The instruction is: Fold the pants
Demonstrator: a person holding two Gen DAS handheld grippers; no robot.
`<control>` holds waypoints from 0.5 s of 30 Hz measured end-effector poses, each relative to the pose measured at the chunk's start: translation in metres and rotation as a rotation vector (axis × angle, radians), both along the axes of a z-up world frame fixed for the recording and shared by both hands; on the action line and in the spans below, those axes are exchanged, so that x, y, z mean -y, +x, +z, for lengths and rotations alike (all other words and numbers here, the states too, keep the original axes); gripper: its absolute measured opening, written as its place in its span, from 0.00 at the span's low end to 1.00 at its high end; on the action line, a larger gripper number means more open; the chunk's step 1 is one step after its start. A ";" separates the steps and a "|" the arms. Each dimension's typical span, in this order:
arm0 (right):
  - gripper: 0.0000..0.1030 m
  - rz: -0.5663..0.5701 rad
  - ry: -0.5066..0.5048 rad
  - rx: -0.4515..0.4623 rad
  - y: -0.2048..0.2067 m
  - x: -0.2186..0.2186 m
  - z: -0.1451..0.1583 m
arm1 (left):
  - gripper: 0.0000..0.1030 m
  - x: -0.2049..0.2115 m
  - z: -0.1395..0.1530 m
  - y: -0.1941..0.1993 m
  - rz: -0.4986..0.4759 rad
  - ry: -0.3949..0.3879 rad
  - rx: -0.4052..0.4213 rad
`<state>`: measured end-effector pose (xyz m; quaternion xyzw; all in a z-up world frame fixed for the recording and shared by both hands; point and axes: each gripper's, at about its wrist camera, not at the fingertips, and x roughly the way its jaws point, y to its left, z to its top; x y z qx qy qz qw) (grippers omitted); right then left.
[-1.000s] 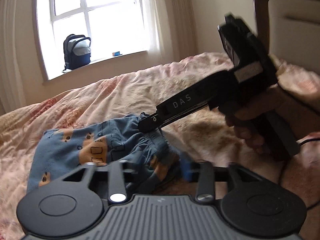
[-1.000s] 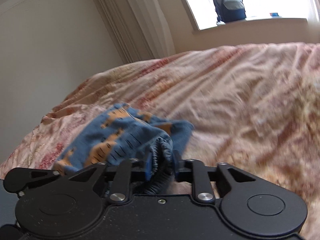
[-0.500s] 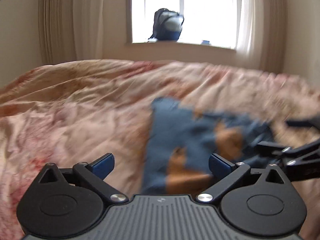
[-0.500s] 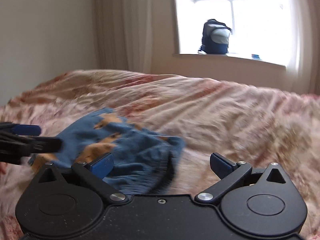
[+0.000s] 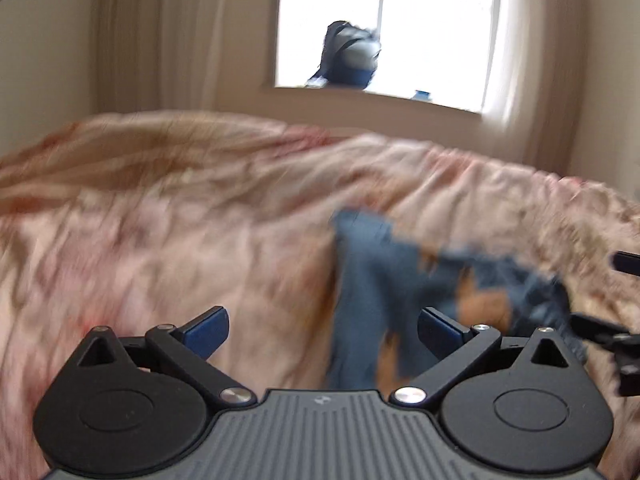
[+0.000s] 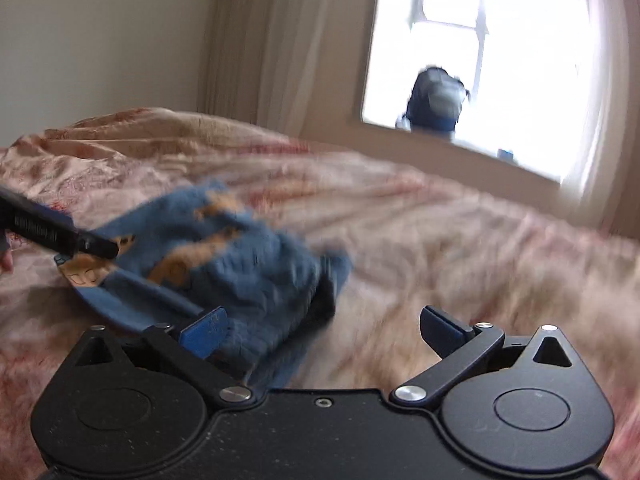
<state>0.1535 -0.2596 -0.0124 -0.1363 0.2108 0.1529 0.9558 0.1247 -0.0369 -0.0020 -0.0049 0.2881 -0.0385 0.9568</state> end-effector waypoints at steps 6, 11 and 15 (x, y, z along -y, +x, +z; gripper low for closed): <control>0.99 -0.031 -0.022 0.020 0.051 -0.016 -0.005 | 1.00 0.035 -0.010 0.068 -0.043 0.157 0.007; 0.99 -0.118 -0.089 -0.015 0.077 -0.002 -0.034 | 1.00 0.023 -0.041 0.098 0.033 0.170 -0.030; 0.99 -0.160 -0.006 -0.070 0.087 0.019 -0.041 | 1.00 0.012 -0.046 0.098 0.052 0.108 -0.041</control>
